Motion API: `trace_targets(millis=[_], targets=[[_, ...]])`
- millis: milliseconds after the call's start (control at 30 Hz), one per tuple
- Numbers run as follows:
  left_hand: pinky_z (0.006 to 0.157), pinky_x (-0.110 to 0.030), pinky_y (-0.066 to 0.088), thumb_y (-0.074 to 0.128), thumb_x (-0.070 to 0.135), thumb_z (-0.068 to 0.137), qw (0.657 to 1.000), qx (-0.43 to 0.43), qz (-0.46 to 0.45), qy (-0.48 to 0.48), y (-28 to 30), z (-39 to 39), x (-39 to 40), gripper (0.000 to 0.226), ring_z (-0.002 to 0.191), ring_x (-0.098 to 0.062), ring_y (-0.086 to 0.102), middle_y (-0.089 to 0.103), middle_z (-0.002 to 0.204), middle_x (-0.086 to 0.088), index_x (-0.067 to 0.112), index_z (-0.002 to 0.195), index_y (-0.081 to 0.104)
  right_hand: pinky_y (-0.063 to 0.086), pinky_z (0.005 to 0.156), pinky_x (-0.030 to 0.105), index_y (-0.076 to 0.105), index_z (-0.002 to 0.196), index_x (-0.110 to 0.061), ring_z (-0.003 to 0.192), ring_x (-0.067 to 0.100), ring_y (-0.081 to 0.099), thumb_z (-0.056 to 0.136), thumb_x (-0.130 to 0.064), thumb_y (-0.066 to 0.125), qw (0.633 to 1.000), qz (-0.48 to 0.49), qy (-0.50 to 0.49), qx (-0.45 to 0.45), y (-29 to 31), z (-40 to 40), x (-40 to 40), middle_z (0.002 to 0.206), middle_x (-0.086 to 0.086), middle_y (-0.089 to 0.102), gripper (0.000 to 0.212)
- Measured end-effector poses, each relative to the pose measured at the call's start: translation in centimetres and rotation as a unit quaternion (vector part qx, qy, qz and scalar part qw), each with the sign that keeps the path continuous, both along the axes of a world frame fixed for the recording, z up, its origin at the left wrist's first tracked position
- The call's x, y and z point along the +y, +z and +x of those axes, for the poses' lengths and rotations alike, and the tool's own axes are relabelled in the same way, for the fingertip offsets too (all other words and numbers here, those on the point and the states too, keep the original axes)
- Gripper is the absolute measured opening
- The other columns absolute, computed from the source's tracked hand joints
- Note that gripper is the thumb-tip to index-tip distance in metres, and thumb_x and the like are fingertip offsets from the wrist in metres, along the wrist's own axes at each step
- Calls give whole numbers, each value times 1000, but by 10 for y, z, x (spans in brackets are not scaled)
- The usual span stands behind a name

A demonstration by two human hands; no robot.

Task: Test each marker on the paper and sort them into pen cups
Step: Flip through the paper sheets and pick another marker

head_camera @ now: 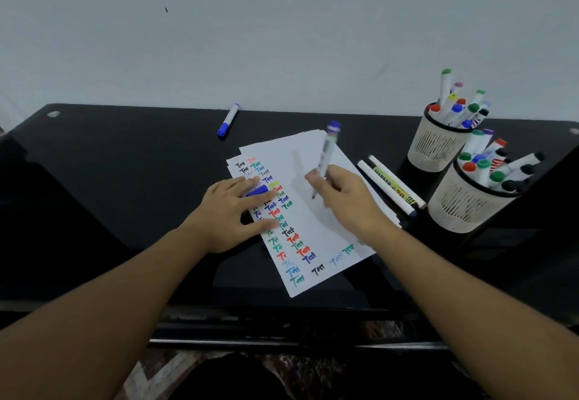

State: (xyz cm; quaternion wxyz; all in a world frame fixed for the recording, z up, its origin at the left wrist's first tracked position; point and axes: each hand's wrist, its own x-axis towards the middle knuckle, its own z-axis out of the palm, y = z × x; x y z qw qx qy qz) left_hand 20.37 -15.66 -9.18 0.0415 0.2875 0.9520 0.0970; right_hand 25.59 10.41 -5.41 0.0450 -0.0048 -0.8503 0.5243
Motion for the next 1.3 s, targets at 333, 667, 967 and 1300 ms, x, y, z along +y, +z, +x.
trace_targets(millis=[333, 667, 967, 1300], targets=[[125, -49, 11, 16, 99, 76, 1000, 10, 9, 4, -4, -1, 0, 85, 154, -16, 12, 18, 167, 13, 60, 150, 28, 58, 81, 48, 63, 98, -26, 79, 15, 67, 92, -43, 75, 1000, -26, -15, 5, -21, 18, -16, 83, -5, 69, 22], [125, -48, 11, 13, 100, 73, 1000, 10, 11, 2, -3, 0, 0, 89, 154, -16, 12, 19, 167, 13, 58, 151, 28, 58, 85, 42, 69, 99, -30, 89, 14, 70, 97, -38, 71, 998, -62, -12, -5, -23, 25, -20, 93, -9, 74, 8], [125, -47, 10, 14, 100, 73, 1000, 9, 14, 2, -3, -1, 1, 91, 154, -16, 12, 18, 167, 12, 57, 152, 28, 57, 88, 40, 64, 109, -35, 93, 8, 67, 101, -39, 64, 1000, -25, 4, 1, -27, 24, -19, 100, -15, 72, 9], [126, -46, 9, 13, 100, 71, 1000, 4, 13, 6, 1, 0, 1, 93, 155, -16, 12, 18, 167, 12, 56, 151, 29, 54, 81, 35, 64, 100, -26, 84, 14, 66, 103, -37, 61, 999, -33, 2, -13, -24, 24, -21, 86, -4, 71, 12]])
